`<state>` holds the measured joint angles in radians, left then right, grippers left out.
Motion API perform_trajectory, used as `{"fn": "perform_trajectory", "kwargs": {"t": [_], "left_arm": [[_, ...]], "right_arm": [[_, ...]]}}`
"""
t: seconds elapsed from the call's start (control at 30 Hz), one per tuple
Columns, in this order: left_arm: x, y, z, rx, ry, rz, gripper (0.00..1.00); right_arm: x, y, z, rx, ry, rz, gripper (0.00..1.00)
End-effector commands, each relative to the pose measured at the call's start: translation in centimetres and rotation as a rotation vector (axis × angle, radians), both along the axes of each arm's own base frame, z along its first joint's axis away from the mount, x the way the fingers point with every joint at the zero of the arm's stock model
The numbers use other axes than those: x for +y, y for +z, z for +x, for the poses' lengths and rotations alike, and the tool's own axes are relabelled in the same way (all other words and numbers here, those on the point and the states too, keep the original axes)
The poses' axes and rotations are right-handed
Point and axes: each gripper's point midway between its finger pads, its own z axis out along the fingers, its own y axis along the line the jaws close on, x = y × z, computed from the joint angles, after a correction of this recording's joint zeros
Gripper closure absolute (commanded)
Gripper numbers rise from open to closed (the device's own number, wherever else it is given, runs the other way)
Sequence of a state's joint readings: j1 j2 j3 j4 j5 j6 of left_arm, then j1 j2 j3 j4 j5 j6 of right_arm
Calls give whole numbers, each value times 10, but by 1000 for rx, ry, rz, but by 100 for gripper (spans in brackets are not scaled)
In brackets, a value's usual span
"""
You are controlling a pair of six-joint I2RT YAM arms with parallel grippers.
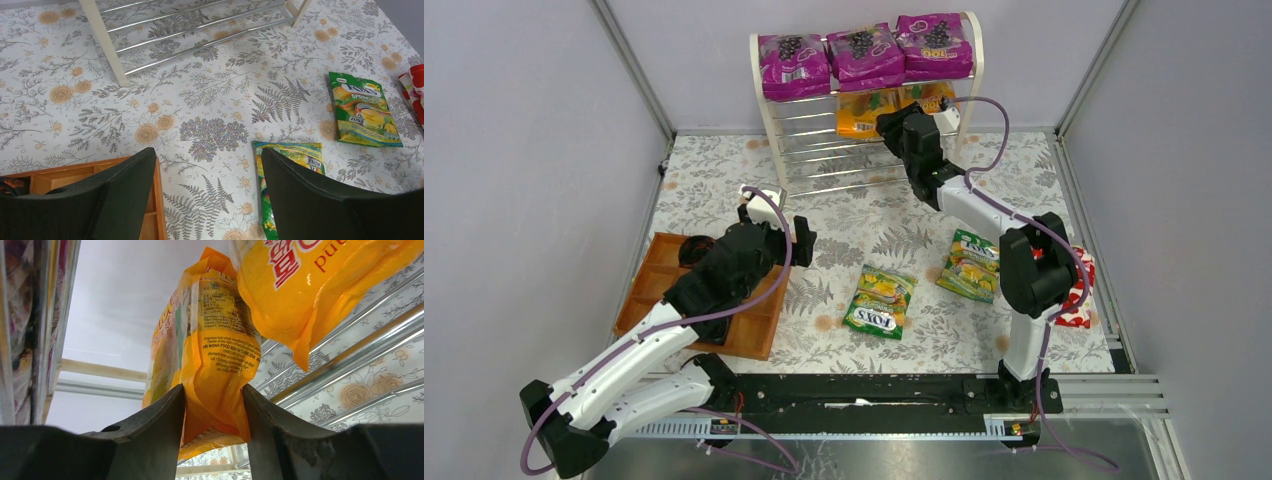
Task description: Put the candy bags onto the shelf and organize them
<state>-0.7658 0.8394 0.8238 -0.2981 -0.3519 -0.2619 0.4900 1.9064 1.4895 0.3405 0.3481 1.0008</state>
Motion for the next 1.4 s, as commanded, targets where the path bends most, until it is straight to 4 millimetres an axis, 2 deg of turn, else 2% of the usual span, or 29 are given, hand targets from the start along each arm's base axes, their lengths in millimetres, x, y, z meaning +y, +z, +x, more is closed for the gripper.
{"fn": "perform_trajectory", "kwargs": {"t": [0.0,0.13,0.23,0.37,0.5,0.57,0.7,0.8,0.97,1.07,1.17,1.27,1.37], "left_arm": [[-3,6,2,-26,-4,-24,18],[-3,7,2,-28,-3,-28,18],[-3,6,2,-26,-3,-26,17],[-3,6,3,-25,-1,-25,17],[-4,5,3,-22,-3,-22,16],[-5,4,4,-20,-4,-21,16],[-6,2,5,-12,-3,-16,16],[-8,0,6,-3,-5,-16,16],[-15,-5,8,30,-20,-45,14],[-20,-10,8,63,-31,-88,13],[-27,-17,8,110,-43,-113,12],[-37,-27,4,175,-73,-146,11],[-54,-45,-6,279,-129,-208,9]], "right_arm": [[-13,26,10,-66,-88,-7,46],[-15,20,7,-43,-80,1,34],[-15,23,-1,-42,-47,-14,25],[-15,35,-21,-47,19,-65,14],[-29,32,-49,-13,54,-158,4],[-40,27,-66,2,58,-204,0],[-62,28,-97,-17,71,-301,0],[-70,28,-111,-32,122,-384,0],[-51,10,-130,-22,366,-475,0],[-29,-4,-144,-7,533,-475,0],[-17,-19,-154,36,635,-461,0],[-5,-47,-173,115,780,-445,0],[5,-84,-200,239,927,-397,0]]}}
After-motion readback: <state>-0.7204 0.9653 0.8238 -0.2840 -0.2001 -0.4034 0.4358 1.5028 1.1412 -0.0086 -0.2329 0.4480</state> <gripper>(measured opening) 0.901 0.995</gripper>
